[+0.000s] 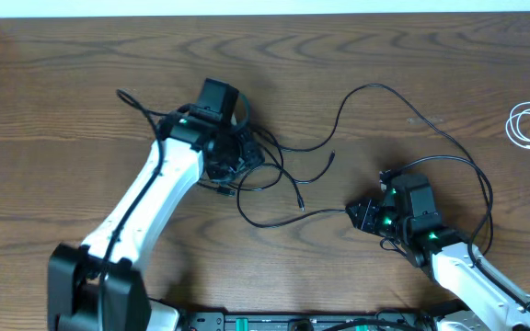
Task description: Untangle cables
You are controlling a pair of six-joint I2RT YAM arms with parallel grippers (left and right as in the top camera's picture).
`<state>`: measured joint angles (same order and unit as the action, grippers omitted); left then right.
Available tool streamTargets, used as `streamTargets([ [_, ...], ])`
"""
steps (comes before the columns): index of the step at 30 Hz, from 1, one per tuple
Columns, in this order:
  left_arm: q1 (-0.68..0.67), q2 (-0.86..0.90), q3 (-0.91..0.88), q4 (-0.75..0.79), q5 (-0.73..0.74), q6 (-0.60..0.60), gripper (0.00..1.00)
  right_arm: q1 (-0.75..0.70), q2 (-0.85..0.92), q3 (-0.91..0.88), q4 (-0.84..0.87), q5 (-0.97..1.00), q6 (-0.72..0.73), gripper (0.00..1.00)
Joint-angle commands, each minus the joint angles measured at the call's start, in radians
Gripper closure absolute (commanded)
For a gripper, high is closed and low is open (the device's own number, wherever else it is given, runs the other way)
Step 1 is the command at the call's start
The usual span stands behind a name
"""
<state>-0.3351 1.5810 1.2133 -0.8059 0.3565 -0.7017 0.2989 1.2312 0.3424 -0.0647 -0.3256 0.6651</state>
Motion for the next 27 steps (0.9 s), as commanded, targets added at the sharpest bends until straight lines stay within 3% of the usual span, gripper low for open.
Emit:
streamTargets([
  [1,0.002,0.009,-0.003,-0.007,-0.022,0.009,0.35,0.004,0.0,-0.009,0.002,0.003,-0.004,0.62],
  [5,0.002,0.022,-0.037,-0.007,-0.04,-0.02,0.26,0.004,0.0,-0.009,0.002,0.013,-0.004,0.62],
  [27,0.002,0.167,-0.098,0.054,-0.082,-0.304,0.25,0.004,0.0,-0.009,0.001,0.037,-0.004,0.61],
])
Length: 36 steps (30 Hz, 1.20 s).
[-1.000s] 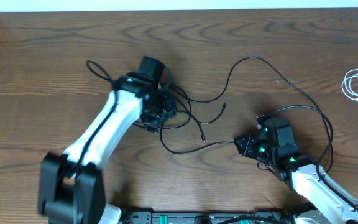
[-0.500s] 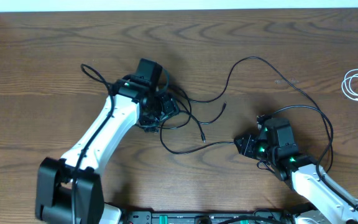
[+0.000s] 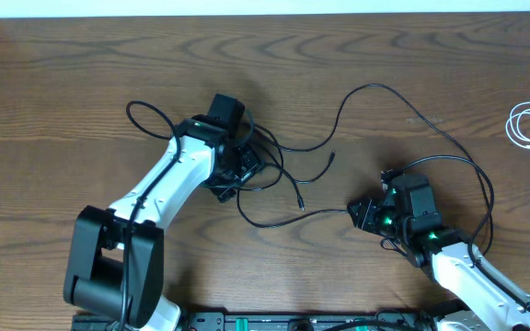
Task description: Untangle cables
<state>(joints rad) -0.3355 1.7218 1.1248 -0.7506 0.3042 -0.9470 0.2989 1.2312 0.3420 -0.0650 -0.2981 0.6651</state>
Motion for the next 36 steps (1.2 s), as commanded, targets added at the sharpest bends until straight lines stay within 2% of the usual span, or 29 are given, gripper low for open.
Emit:
streamTargets([
  [1,0.002,0.033,-0.009,-0.001,-0.029,-0.061,0.25,0.004,0.0,-0.009,0.001,0.009,-0.005,0.62],
  [4,0.002,0.054,-0.009,0.002,-0.029,-0.061,0.28,0.004,0.0,-0.009,0.001,0.009,-0.004,0.62],
  [6,0.002,0.071,-0.009,0.001,-0.029,-0.061,0.44,0.004,0.0,-0.009,0.001,0.012,-0.004,0.62],
  [7,0.002,0.076,-0.009,0.001,-0.029,-0.061,0.46,0.004,0.0,-0.009,0.001,0.012,-0.005,0.61],
  [15,-0.032,0.089,-0.01,0.015,-0.032,-0.061,0.48,0.004,0.0,-0.009,0.001,0.012,-0.004,0.61],
  [20,-0.074,0.089,-0.01,0.036,-0.108,-0.062,0.52,0.004,0.0,-0.009,0.001,0.012,-0.004,0.61],
  [36,-0.128,0.089,-0.01,0.062,-0.168,-0.088,0.52,0.004,0.0,-0.009,-0.003,0.012,-0.005,0.6],
])
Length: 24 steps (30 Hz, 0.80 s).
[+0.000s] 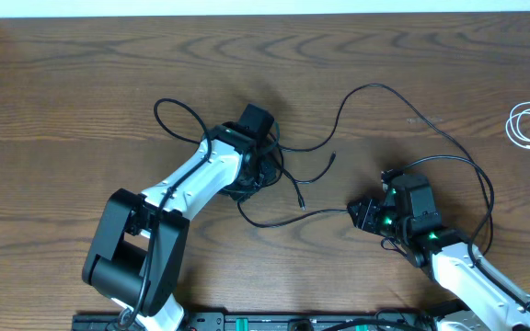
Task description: Untangle cables
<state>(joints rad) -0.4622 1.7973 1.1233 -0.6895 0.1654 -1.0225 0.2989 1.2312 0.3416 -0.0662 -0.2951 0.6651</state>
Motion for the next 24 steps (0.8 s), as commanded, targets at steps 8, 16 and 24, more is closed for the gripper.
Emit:
streamTargets([
  [8,-0.002,0.013,-0.008,0.0,-0.07,-0.012,0.64,0.004,0.0,-0.009,-0.001,0.009,-0.004,0.6],
  [16,-0.001,0.013,-0.008,0.011,-0.061,-0.011,0.92,0.004,0.0,-0.009,-0.001,0.009,-0.005,0.55],
  [24,0.039,-0.023,0.018,0.042,0.254,0.035,0.93,0.004,0.0,-0.009,0.042,-0.101,-0.008,0.58],
])
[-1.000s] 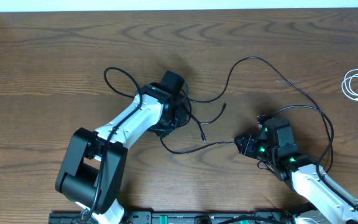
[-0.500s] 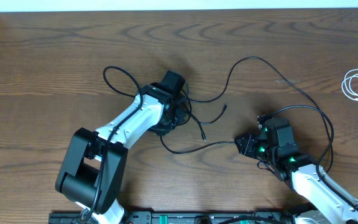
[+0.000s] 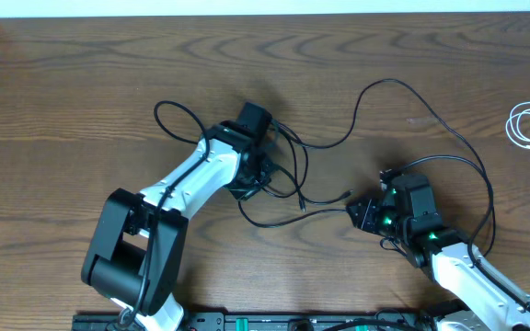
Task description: Untangle cables
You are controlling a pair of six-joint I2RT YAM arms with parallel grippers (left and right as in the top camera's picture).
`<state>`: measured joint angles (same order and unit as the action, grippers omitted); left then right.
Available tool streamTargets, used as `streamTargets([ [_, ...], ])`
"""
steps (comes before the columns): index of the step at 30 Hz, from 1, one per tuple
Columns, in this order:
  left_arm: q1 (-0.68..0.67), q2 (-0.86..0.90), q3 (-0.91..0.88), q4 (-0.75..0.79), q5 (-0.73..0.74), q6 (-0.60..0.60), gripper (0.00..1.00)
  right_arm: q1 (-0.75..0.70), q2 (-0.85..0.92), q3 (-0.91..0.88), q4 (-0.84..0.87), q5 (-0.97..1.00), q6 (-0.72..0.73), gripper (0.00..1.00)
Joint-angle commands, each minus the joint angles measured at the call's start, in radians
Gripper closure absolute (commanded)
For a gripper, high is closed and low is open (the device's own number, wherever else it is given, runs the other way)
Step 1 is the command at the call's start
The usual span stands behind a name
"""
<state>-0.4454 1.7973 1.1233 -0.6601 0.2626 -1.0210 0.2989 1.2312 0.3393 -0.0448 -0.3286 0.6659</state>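
A black cable tangle (image 3: 279, 164) lies mid-table, and my left gripper (image 3: 258, 175) sits in it, fingers mostly hidden under the wrist and apparently shut on strands. One loop (image 3: 175, 118) trails to the left. A long strand (image 3: 389, 85) arcs up and right, then curves down past my right arm. A loose plug end (image 3: 347, 194) lies right of the tangle. My right gripper (image 3: 359, 215) is low on the table, shut on the end of another black strand (image 3: 293, 218) that runs in from the left.
A small white coiled cable lies near the table's right edge. The table's far edge (image 3: 265, 15) runs along the top. The left arm's base (image 3: 122, 267) stands at the front left.
The loose plug end has shifted from right of the tangle's upper side down and rightward. The long arc's peak has moved right. Both grippers stay almost where they were.
My left gripper was in the tangle left of centre. At each later moment it stood farther right, the tangle and the left loop with it. The right gripper kept its strand end in place throughout. Now the loose plug lies nearer the right gripper.
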Motion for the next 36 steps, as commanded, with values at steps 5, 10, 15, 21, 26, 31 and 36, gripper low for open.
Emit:
streamTargets([
  [5,0.065,-0.104,0.032,0.091,0.354,0.093,0.93,0.004,0.0,-0.006,0.093,-0.122,-0.008,0.53],
  [10,0.102,-0.261,0.036,0.153,0.381,0.092,0.93,0.004,0.0,-0.006,0.121,-0.126,-0.008,0.51],
  [15,0.142,-0.452,0.036,0.283,0.356,0.093,0.93,0.004,0.0,-0.006,0.12,-0.122,-0.008,0.51],
  [21,0.193,-0.639,0.036,0.504,0.197,0.093,0.93,0.004,0.0,-0.006,0.117,-0.122,-0.009,0.51],
  [26,0.211,-0.732,0.036,0.553,0.038,0.093,0.93,0.004,0.0,-0.007,0.105,-0.122,-0.009,0.5],
  [31,0.211,-0.739,0.036,0.488,0.035,0.127,0.93,0.004,0.0,-0.007,0.105,-0.112,-0.008,0.5],
  [36,0.203,-0.684,0.036,0.414,0.164,0.234,0.93,0.004,0.0,-0.006,0.107,-0.108,-0.008,0.47],
])
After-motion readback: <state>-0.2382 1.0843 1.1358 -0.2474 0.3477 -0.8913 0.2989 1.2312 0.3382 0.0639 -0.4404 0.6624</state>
